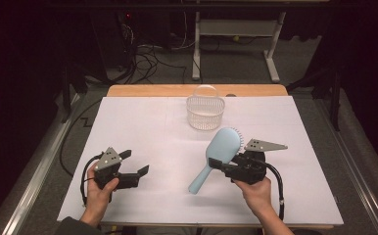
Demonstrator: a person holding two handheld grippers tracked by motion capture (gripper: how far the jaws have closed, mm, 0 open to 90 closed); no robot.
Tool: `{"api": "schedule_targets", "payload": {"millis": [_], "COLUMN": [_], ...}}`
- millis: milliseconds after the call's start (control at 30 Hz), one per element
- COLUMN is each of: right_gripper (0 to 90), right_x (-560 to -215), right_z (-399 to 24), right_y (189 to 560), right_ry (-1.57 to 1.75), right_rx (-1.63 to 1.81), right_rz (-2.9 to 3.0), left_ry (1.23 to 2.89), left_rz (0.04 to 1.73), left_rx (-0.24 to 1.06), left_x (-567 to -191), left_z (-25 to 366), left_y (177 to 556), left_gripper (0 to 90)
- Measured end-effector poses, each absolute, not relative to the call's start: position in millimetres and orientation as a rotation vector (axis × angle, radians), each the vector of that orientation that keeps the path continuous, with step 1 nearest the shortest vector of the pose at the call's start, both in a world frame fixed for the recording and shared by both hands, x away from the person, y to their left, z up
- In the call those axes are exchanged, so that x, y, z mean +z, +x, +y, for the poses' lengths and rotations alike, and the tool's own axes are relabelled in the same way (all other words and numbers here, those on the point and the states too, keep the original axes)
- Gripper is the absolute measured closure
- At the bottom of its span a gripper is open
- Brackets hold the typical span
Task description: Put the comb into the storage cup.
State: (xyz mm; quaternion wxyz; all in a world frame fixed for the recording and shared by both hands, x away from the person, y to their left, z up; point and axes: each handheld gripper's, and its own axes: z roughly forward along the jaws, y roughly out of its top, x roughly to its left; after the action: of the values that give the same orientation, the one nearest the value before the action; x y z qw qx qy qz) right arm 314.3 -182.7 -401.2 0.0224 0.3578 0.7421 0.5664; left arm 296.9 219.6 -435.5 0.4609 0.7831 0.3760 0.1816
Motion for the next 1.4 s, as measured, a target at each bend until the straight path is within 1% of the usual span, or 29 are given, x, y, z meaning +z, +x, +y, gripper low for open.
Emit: {"api": "schedule_targets", "payload": {"millis": [167, 300, 500, 567, 667, 733, 800, 1167, 1400], "right_gripper": [55.9, 55.9, 55.9, 55.8, 55.7, 55.7, 55.7, 55.9, 55.9], "right_x": [-400.0, -399.0, -394.1, -392.0, -388.0, -385.4, -382.3, -361.5, -355.8], "right_z": [-185.9, -189.0, -193.4, -194.9, -197.5, -198.8, -199.9, -206.8, -209.4], "right_y": [315.0, 316.1, 318.8, 319.9, 321.4, 322.3, 323.5, 333.1, 341.8], "right_ry": [1.112, 1.12, 1.128, 1.127, 1.128, 1.123, 1.12, 1.109, 1.112], "right_rx": [1.753, 1.744, 1.719, 1.713, 1.702, 1.697, 1.694, 1.649, 1.615], "right_rz": [2.292, 2.286, 2.275, 2.269, 2.259, 2.252, 2.247, 2.223, 2.222], "left_ry": [1.909, 1.901, 1.874, 1.863, 1.849, 1.855, 1.845, 1.836, 1.85], "left_rz": [0.927, 0.935, 0.969, 0.981, 1.014, 1.026, 1.04, 1.03, 1.011], "left_rx": [0.474, 0.521, 0.522, 0.517, 0.537, 0.556, 0.549, 0.531, 0.52], "left_x": [-437.6, -438.7, -443.5, -445.1, -445.7, -447.2, -448.4, -450.7, -455.5], "left_z": [222.9, 224.8, 231.2, 233.1, 235.0, 235.3, 236.5, 235.8, 231.8], "left_y": [296.7, 295.3, 294.0, 293.8, 293.2, 293.1, 293.9, 293.4, 289.6], "left_gripper": [15.6, 15.7, 15.8, 16.6, 20.9, 22.1, 23.6, 23.2, 22.1]}}
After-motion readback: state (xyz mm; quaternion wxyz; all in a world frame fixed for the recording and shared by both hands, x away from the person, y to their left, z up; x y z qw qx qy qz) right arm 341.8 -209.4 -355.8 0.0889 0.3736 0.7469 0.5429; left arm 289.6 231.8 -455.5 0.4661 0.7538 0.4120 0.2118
